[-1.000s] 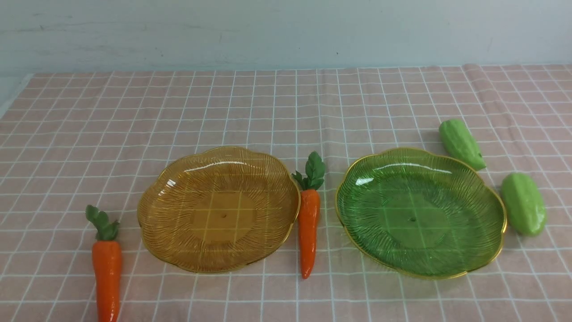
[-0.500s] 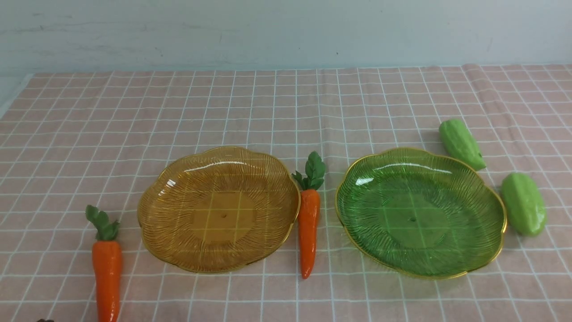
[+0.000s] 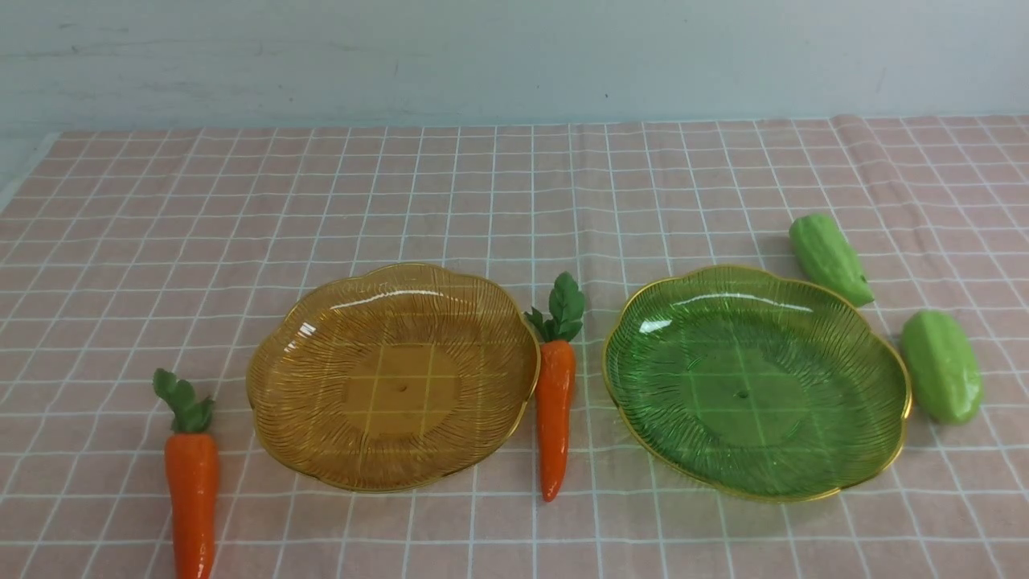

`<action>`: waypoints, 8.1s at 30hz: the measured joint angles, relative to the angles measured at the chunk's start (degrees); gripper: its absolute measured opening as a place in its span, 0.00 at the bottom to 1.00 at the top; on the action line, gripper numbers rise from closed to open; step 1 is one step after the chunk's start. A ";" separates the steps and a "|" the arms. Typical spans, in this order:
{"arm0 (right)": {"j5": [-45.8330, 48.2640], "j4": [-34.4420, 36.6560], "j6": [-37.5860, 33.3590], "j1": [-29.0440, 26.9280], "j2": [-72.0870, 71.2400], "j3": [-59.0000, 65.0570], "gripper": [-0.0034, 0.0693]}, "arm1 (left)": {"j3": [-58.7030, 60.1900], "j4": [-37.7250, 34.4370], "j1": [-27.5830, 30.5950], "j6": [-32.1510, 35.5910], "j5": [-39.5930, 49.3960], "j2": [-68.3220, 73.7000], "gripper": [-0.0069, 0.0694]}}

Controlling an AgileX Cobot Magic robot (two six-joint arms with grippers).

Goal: Put different types of vegetables on the plate.

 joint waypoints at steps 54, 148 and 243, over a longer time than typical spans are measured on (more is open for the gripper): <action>28.18 37.09 -23.96 3.72 30.43 -38.35 0.02 | -45.48 42.98 0.02 -11.47 51.39 94.56 0.53; 49.07 19.71 -10.69 13.88 114.99 -94.44 0.67 | -64.21 37.52 -14.44 -1.51 73.66 68.99 0.09; 50.68 25.88 -18.13 4.09 93.62 -85.79 0.72 | -64.15 37.98 -41.88 -9.62 47.60 97.50 0.69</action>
